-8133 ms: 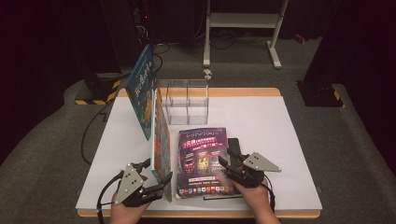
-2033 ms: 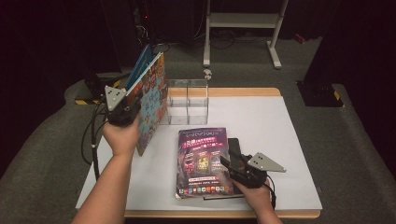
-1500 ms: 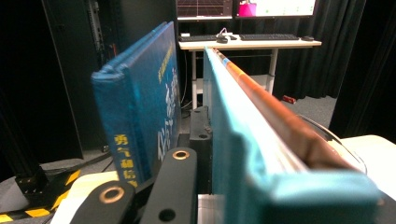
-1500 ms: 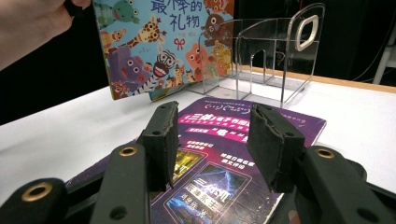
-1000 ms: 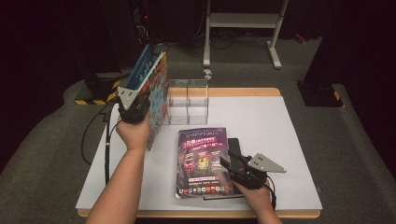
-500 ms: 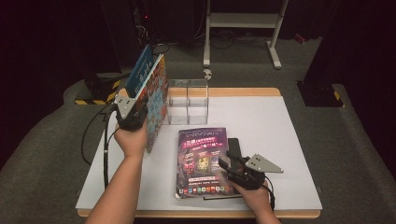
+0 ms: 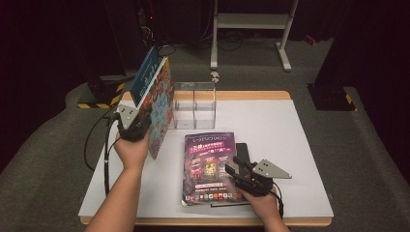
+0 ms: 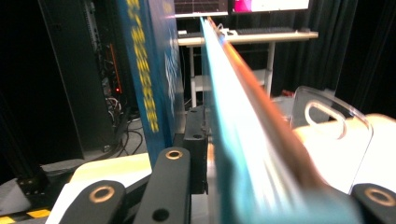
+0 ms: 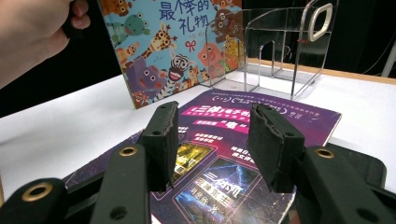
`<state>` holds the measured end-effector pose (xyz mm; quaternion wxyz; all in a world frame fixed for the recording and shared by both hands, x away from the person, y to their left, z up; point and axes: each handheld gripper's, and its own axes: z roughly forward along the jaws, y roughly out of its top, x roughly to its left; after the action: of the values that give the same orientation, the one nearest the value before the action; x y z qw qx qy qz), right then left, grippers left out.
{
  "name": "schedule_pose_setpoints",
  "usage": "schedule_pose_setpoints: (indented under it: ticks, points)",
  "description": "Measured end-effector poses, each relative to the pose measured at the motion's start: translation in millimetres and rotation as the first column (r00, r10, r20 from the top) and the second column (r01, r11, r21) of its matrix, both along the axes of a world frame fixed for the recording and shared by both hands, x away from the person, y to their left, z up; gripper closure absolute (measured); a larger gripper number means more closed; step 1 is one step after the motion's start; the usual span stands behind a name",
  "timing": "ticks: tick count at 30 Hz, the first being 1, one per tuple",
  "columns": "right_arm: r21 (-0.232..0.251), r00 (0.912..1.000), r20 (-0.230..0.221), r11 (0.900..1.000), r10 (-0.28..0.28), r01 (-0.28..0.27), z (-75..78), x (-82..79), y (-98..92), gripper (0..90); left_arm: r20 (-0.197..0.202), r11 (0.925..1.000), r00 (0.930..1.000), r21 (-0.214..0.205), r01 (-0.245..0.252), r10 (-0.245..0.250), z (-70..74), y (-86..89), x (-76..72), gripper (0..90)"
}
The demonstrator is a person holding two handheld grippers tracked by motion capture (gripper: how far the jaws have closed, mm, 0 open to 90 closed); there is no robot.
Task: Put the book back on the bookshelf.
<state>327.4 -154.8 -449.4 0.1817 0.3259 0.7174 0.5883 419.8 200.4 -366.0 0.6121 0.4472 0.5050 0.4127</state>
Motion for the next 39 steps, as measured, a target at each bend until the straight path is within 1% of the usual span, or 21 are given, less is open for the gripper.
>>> schedule_pose_setpoints:
  ticks: [3,6,7,9,12,13,17,24,26,29,38,39]
  points:
    - [-0.004,1.0000,0.001,1.0000,0.001,-0.001,-0.3,-0.3,0.4,52.6,-0.017,0.9998,0.9998,-0.016,0.011,-0.011,-7.3,3.8,-6.2,75.7]
    - [-0.004,1.0000,0.000,1.0000,0.000,0.000,-0.5,-0.4,0.2,52.5,-0.025,0.9998,0.9995,-0.009,0.018,-0.018,-15.7,5.7,-13.9,74.0]
    - [-0.004,1.0000,-0.001,1.0000,0.000,0.000,-0.6,-0.3,0.2,52.5,-0.027,0.9997,0.9996,-0.019,0.013,-0.013,-18.2,5.8,-15.1,73.8]
    - [-0.004,1.0000,-0.002,1.0000,0.000,0.000,-0.7,-0.3,0.7,52.5,-0.035,0.9997,0.9994,-0.024,0.006,-0.007,-23.3,6.7,-18.2,73.2]
    - [-0.006,1.0000,-0.001,1.0000,0.003,-0.003,-0.4,-1.1,1.7,52.5,-0.040,0.9996,0.9992,-0.027,-0.012,0.011,-31.1,5.4,-19.5,76.1]
    - [-0.007,1.0000,0.001,1.0000,0.003,-0.003,-0.2,-1.3,1.6,52.5,-0.031,0.9989,0.9994,-0.045,-0.014,0.013,-31.9,5.2,-19.8,78.0]
    - [-0.005,1.0000,0.006,1.0000,0.001,-0.001,0.2,-1.6,0.9,52.5,-0.028,0.9973,0.9993,-0.069,-0.025,0.023,-30.4,2.7,-18.1,79.8]
    - [-0.001,1.0000,0.005,1.0000,0.000,0.000,1.0,-2.5,-0.6,52.5,-0.011,0.9974,0.9989,-0.055,-0.046,0.046,-30.5,-5.4,-12.3,80.6]
    - [0.000,1.0000,0.007,1.0000,0.001,-0.001,1.3,-2.7,-0.9,52.5,-0.012,0.9976,0.9987,-0.047,-0.051,0.050,-30.8,-5.6,-10.7,80.7]
    - [-0.001,1.0000,0.009,1.0000,0.002,-0.002,1.5,-2.9,-1.2,52.5,-0.010,0.9963,0.9981,-0.059,-0.062,0.061,-30.7,-5.4,-7.8,80.6]
    - [-0.001,1.0000,0.007,1.0000,0.003,-0.003,1.2,-2.8,-0.7,52.6,-0.014,0.9946,0.9965,-0.061,-0.083,0.083,-30.7,-2.1,-2.9,80.6]
    - [-0.003,1.0000,0.007,1.0000,0.003,-0.003,1.1,-2.8,-0.6,52.6,-0.007,0.9929,0.9962,-0.082,-0.087,0.086,-30.4,-2.6,-2.1,80.6]
